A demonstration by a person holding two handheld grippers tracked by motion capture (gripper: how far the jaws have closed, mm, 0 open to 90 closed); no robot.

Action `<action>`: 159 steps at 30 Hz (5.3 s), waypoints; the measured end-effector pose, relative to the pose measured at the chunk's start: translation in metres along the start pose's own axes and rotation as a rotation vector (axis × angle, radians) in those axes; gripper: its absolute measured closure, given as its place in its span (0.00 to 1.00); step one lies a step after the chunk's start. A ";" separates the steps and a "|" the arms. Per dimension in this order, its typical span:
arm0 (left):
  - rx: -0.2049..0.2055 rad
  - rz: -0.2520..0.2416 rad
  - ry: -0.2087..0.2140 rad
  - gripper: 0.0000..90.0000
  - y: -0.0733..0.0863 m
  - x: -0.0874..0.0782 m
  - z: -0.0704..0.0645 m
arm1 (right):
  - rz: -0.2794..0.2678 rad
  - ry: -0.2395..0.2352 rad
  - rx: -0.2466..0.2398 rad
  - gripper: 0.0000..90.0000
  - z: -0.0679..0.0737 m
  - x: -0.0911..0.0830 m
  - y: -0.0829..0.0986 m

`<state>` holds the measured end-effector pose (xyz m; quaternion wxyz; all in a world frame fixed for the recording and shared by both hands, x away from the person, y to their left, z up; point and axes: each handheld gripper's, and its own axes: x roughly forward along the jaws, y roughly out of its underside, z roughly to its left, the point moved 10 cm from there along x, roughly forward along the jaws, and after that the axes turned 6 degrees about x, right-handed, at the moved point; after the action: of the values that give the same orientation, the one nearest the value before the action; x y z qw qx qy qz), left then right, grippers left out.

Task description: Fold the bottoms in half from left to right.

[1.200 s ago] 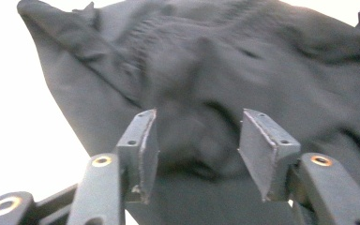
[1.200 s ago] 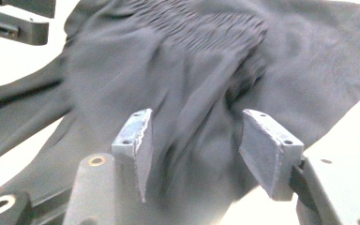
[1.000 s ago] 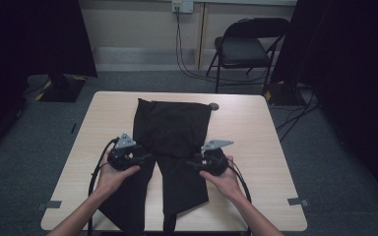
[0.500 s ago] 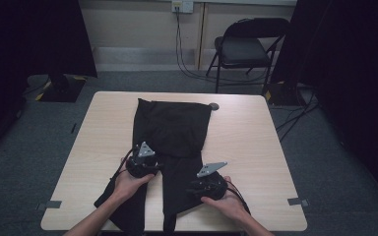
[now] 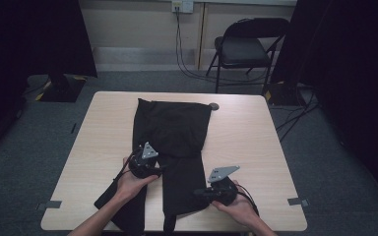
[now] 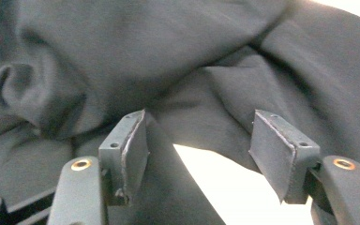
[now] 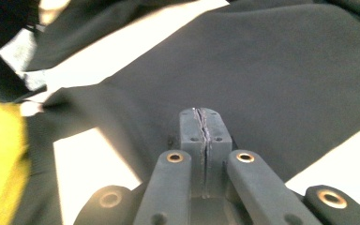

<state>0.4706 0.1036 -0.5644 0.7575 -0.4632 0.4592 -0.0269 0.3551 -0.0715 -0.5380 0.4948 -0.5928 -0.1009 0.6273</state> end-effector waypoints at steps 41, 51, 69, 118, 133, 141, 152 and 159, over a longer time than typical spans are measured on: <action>0.103 0.055 -0.090 0.44 0.019 -0.025 0.004 | 0.084 0.140 -0.043 0.77 -0.016 0.017 0.012; 0.013 0.054 0.008 0.37 0.022 -0.037 0.002 | 0.092 -0.027 -0.104 0.74 0.036 0.003 0.028; -0.018 0.071 0.092 0.27 0.058 -0.075 -0.007 | 0.024 0.100 -0.045 0.71 -0.005 0.038 -0.014; -0.232 -0.241 0.136 0.53 -0.035 -0.077 0.023 | -0.078 0.158 0.026 0.96 -0.028 0.032 -0.046; -0.243 -0.171 0.051 0.43 -0.040 -0.030 0.087 | -0.210 0.317 0.057 0.46 -0.102 0.019 -0.108; -0.226 -0.050 0.056 0.38 -0.031 0.017 0.084 | -0.160 0.304 0.154 0.35 -0.159 0.059 -0.122; -0.224 -0.151 0.045 0.89 -0.069 -0.005 0.098 | -0.174 0.330 0.177 0.95 -0.161 0.067 -0.138; -0.121 -0.328 -0.013 0.89 -0.147 -0.091 0.106 | -0.359 0.310 0.087 0.95 -0.133 -0.011 -0.217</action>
<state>0.5505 0.1342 -0.3807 0.7166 -0.5768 0.3733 -0.1197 0.5735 -0.0347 -0.4129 0.6332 -0.6327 -0.1002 0.4344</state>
